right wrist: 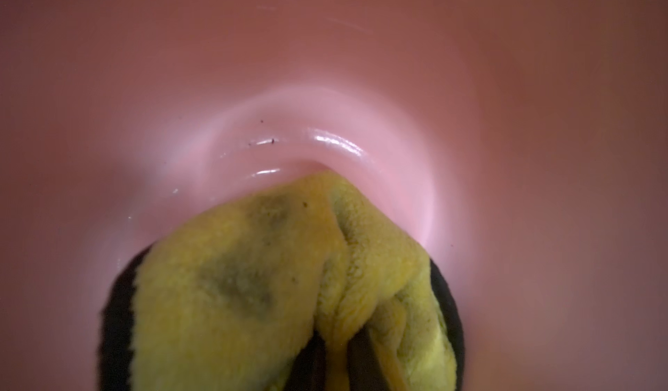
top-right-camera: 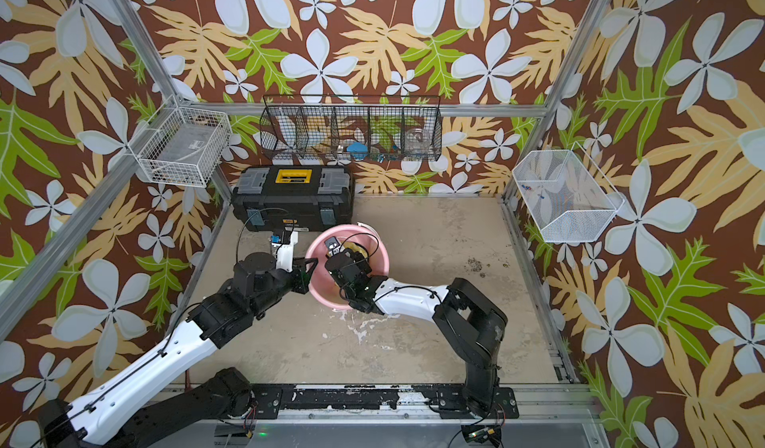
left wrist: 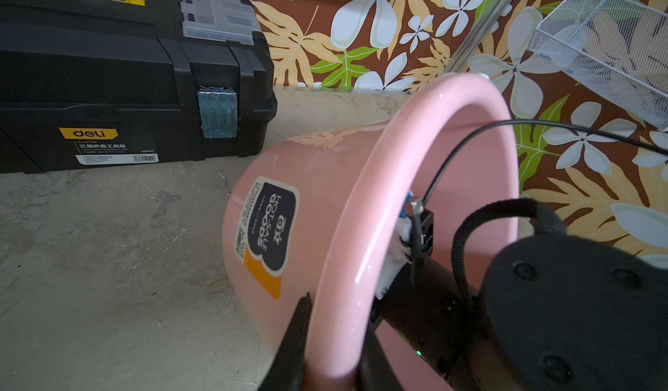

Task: Wipe the inside of the bucket with a cloth
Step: Wipe the dirt from the inside of the bucket.

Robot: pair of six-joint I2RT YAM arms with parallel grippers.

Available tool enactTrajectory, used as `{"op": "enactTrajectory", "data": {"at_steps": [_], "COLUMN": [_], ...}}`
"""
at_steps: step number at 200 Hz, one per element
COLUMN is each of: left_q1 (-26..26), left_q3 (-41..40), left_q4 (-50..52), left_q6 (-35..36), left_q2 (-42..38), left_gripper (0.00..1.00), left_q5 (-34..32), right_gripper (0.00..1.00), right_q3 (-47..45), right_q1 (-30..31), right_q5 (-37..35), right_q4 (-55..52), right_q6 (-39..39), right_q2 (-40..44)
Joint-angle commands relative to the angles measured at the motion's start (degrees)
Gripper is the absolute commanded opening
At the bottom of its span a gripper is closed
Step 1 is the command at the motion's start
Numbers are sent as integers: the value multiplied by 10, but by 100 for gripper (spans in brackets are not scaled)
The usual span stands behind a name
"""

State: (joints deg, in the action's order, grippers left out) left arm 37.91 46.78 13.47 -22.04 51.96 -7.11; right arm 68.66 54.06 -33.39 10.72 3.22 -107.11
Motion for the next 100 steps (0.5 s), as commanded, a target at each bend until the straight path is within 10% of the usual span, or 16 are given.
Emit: {"op": "enactTrajectory", "data": {"at_steps": [1, 100], "left_q1": [5, 10], "left_q3": [-2, -42], "left_q4": [-66, -70], "left_q6": [-43, -125], "left_q2": [-9, 5], "left_gripper": [0, 0], "left_q5": [76, 77], "right_gripper": [0, 0], "right_q3": [38, -52], "right_q1": [-5, -4], "right_q5": [-64, -257], "right_q4": [-33, 192], "right_q6": [-5, -63], "right_q2": [-34, 14]}}
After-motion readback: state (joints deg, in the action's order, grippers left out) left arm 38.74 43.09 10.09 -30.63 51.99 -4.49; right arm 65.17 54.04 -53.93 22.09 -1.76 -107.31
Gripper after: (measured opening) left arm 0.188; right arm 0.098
